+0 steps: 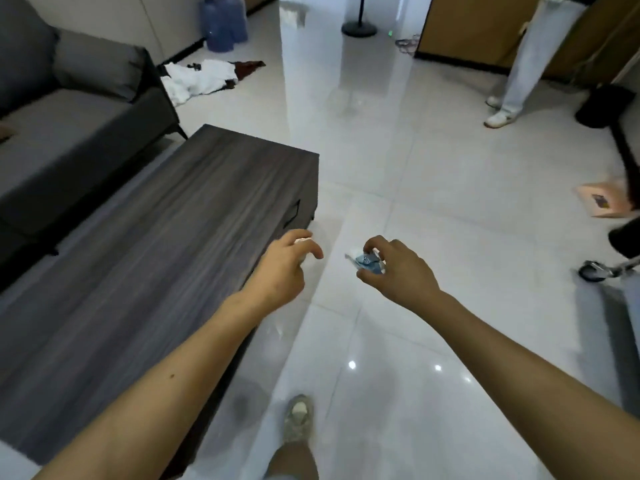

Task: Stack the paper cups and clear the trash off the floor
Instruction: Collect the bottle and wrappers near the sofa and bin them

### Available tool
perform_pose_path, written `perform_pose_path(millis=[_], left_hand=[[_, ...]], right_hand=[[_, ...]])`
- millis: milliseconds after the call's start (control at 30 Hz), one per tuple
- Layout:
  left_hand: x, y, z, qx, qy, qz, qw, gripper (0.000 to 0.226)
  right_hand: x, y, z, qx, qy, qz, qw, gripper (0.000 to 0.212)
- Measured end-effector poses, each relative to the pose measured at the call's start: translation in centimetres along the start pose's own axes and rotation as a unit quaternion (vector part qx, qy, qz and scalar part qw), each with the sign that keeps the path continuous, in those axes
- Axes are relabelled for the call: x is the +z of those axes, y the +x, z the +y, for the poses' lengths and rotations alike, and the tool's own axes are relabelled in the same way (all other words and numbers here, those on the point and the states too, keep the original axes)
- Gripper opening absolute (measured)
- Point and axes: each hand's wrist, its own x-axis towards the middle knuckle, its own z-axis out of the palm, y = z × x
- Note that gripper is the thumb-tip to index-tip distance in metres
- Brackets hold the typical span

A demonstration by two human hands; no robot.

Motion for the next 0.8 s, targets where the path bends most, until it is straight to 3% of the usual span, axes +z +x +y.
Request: perform_pose_path(millis=[267,533,800], left_hand=[[6.3,21.1,6.1,0.109,-0.011,-0.104,0.989,0.049],[14.8,38.6,15.2,0.238,-0.022,-0.212,0.948,0.048],[26.1,55.2,25.4,0.287,-0.022,-0.247,0.925,0.046]], right_hand=[[-8.8,8.9,11.2,0.159,0.065,0.103,0.980,0.034],[-17.4,15.7,22.3,0.293,0.100,0.172,0.935,0.036],[-26.4,25.5,37.9,0.339,0.120,0.200,0.911,0.038]])
